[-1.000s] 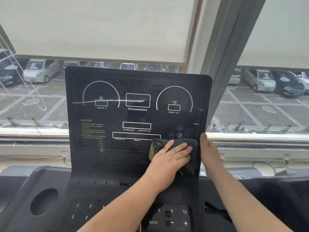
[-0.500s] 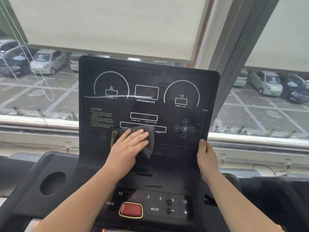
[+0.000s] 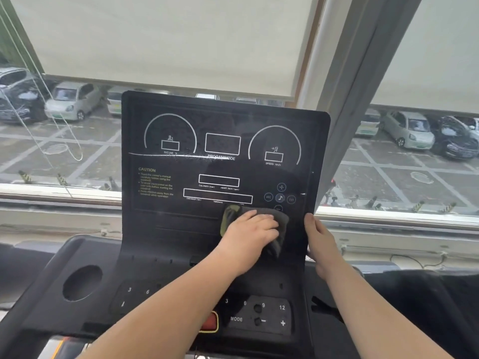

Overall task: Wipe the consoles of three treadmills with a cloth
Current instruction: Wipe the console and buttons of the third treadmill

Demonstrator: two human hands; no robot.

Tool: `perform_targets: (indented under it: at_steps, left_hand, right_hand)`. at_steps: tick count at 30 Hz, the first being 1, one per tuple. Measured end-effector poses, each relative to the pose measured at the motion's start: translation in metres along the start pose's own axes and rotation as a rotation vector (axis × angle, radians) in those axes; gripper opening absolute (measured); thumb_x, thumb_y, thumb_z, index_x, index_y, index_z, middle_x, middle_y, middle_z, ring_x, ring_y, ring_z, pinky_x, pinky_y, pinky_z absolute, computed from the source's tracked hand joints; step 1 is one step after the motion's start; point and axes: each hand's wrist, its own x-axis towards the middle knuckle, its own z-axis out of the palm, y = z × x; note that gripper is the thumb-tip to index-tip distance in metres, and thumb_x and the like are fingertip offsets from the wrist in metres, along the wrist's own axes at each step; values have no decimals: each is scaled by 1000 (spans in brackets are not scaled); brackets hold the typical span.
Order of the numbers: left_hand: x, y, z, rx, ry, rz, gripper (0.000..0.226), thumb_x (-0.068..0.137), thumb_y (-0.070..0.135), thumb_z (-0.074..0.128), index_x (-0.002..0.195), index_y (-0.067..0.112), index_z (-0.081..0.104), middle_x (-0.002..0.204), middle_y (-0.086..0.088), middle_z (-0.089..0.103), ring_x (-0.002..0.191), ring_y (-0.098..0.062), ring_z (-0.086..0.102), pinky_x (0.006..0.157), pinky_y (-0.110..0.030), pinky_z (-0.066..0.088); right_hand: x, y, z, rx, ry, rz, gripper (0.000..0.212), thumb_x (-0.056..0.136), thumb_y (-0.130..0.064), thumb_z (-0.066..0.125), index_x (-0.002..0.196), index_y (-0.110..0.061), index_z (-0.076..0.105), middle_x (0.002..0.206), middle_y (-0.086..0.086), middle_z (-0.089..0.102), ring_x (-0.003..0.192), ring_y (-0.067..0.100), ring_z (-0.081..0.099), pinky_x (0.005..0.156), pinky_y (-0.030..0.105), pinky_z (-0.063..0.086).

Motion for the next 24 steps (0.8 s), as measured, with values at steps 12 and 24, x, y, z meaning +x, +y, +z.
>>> perform_targets:
  at_steps: [12,24]
  left_hand:
    - [-62,-59,-14,53,156,-289,53,74,4,39,110,12,77,122,-1,71,117,-28,64,103,-43,47]
    - [4,-16,-25,-203,252,-336,53,63,-1,66,111,21,75,117,0,68,107,-27,62,92,-42,51]
  right_hand:
    - [1,2,3,-3,27,-4,46,103,-57,51,141,-32,59,138,-10,59,133,17,52,116,41,40]
    - [-59,-31,51,-312,166,-509,44,91,1,64,123,-30,64,101,-5,57,86,11,60,75,18,46]
